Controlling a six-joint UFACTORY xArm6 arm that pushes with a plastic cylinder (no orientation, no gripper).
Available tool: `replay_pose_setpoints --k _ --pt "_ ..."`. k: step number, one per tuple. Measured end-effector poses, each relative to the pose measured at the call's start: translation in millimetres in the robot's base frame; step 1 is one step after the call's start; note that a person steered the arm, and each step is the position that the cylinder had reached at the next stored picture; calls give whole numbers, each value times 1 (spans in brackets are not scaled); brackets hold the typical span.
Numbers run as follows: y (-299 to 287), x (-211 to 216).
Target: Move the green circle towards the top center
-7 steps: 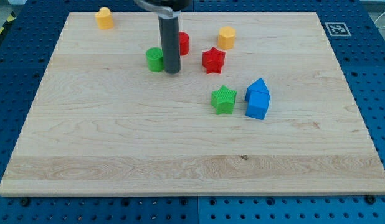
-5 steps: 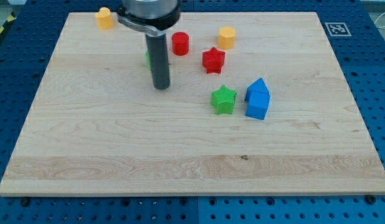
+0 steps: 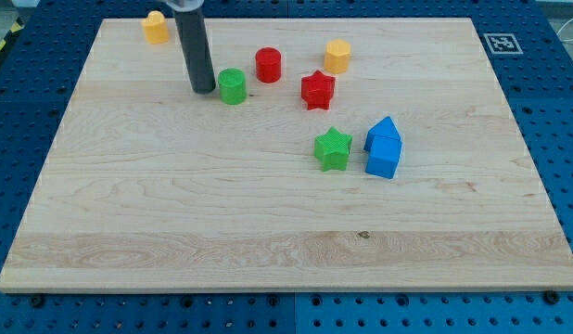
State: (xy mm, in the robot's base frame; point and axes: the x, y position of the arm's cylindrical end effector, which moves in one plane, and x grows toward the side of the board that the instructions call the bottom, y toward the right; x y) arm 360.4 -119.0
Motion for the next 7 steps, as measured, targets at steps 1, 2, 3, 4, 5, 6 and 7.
replay_pose_setpoints --k 1,2,3,4,5,6,7 --pt "10 26" --pt "25 26" --pt "27 7" --pt "27 -18" --pt "27 -45" --pt "27 -67" --pt "29 -68"
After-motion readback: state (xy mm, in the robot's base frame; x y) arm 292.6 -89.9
